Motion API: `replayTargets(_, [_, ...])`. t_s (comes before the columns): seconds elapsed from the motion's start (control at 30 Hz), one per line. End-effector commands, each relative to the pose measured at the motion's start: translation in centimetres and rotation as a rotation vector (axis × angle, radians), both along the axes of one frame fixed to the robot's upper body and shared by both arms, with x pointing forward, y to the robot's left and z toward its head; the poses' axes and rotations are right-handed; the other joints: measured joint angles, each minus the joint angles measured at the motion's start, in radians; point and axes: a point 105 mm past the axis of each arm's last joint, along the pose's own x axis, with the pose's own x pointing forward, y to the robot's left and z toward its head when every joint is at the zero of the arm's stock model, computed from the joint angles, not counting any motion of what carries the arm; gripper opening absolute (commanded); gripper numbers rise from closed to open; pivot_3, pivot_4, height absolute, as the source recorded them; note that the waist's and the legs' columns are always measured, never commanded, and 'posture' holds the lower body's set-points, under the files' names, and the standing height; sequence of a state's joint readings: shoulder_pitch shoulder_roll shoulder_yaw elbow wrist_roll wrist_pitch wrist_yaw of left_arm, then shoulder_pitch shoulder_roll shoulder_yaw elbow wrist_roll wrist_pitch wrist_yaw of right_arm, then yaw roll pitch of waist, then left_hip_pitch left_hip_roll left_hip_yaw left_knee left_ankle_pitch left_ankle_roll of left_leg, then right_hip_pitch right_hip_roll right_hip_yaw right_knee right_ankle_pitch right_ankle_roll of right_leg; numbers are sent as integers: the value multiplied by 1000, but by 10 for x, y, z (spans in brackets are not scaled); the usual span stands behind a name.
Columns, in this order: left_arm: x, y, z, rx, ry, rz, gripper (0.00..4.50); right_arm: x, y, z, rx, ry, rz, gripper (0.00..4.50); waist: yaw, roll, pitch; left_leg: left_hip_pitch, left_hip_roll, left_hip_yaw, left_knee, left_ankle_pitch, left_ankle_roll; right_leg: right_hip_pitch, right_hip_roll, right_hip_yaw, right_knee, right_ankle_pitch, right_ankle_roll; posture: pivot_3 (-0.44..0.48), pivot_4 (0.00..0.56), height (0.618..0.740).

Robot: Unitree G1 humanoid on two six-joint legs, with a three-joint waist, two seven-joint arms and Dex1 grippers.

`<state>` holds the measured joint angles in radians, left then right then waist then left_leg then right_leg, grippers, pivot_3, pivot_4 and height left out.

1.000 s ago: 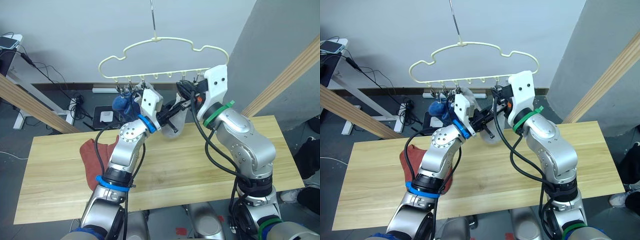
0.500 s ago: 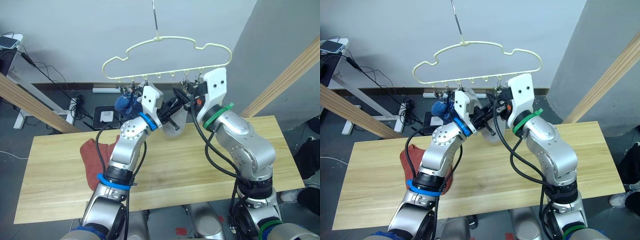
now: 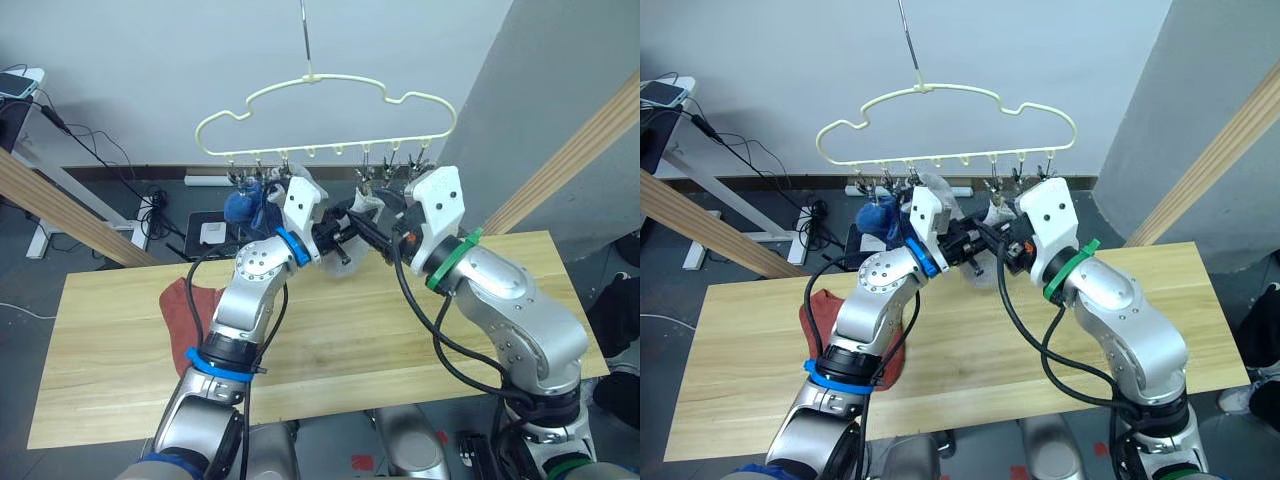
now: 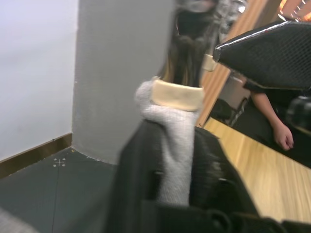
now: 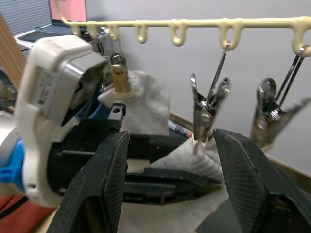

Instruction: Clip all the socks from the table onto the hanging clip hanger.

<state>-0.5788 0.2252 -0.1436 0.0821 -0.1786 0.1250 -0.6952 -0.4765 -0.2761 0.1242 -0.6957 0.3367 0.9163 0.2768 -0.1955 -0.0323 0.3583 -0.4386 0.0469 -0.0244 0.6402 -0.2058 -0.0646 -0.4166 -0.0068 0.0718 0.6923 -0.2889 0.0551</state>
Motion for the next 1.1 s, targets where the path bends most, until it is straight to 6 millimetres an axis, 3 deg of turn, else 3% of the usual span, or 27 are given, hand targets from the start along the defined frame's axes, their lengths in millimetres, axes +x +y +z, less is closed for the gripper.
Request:
replayTargets(0.03, [-12,2,1,60,-19,-78,2554,-13,-2,7,-9,-53,2,2879,0,0,0,0,0,0,0,0,0,0,0,0,0,0,0,-324,345,732])
replayTargets(0.1, [-16,9,4,65,2,-123,3214,-11,-7,8,7,-62,-43,2879,-1,0,0,0,0,0,-1,0,0,0,0,0,0,-1,2,-324,345,732])
replayTargets(0.4, [-38,36,24,162,-2,-290,3214,10,-23,10,28,-92,-190,2879,1,0,0,0,1,0,-1,0,0,-1,0,0,-1,-2,4,-309,342,732])
replayTargets(0.53, [-48,42,32,182,10,-315,3237,16,-23,11,54,-86,-207,1963,2,0,0,0,1,0,-2,0,0,-1,0,0,-2,-2,4,-300,341,732])
replayTargets(1.1, [-52,37,42,183,10,-307,3237,36,-16,27,108,-137,-224,1963,3,0,0,-2,1,0,-4,0,0,-3,0,0,-3,0,0,-287,329,732])
